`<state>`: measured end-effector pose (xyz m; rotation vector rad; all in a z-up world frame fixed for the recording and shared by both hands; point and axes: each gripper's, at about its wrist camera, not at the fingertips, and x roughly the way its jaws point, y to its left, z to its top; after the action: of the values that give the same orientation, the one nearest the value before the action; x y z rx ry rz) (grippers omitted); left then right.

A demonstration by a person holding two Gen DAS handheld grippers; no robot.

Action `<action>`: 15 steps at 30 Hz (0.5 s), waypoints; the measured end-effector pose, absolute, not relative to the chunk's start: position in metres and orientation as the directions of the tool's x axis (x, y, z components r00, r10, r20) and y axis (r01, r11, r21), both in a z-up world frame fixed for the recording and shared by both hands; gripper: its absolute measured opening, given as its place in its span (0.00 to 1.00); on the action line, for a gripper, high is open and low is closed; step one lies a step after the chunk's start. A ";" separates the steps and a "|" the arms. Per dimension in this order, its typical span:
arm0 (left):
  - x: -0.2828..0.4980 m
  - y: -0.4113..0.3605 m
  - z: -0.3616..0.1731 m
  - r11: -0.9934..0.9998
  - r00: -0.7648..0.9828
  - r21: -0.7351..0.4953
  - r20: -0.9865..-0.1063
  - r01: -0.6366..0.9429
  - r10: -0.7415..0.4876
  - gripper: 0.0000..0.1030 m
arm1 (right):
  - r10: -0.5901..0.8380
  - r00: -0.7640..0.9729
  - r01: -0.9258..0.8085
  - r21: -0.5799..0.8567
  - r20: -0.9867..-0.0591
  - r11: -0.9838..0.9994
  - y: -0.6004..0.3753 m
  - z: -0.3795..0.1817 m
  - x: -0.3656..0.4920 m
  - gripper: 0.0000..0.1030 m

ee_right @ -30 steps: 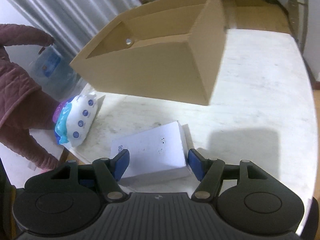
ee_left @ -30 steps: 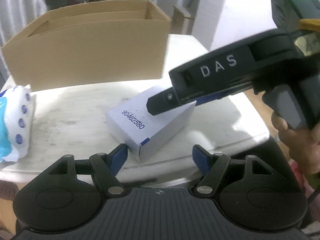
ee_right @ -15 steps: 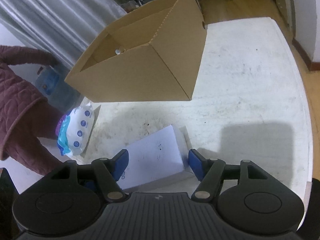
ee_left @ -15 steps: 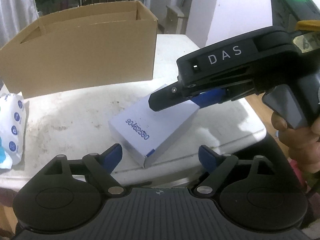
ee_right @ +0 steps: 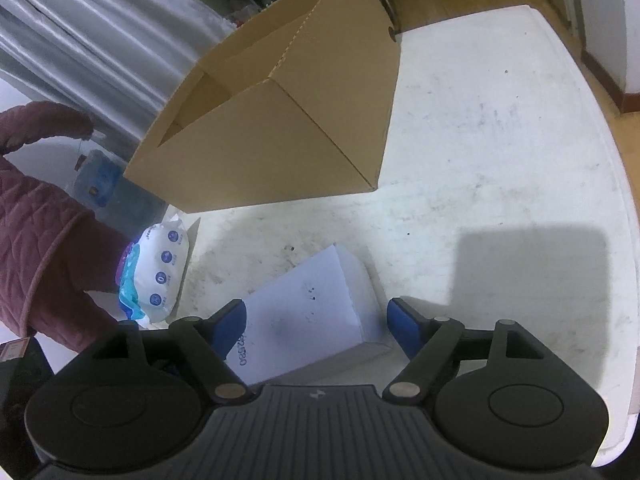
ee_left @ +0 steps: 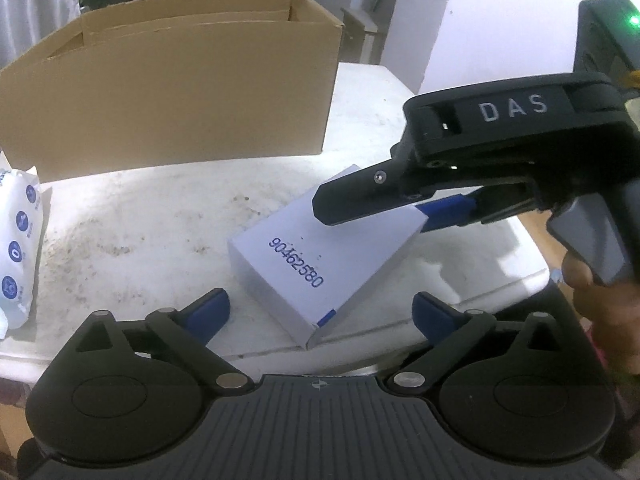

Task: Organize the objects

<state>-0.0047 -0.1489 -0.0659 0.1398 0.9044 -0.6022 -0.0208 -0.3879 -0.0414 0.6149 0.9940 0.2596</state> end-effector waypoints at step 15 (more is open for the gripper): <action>-0.001 -0.143 -0.067 0.821 0.467 -0.214 -0.734 0.529 -0.492 1.00 | 0.478 0.536 0.056 0.595 -0.696 0.802 -0.382 -0.042 -0.019 0.99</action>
<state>-0.0007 -0.1425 -0.0666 0.0453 0.8855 -0.6265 -0.0192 -0.3816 -0.0416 0.6107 0.9865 0.2706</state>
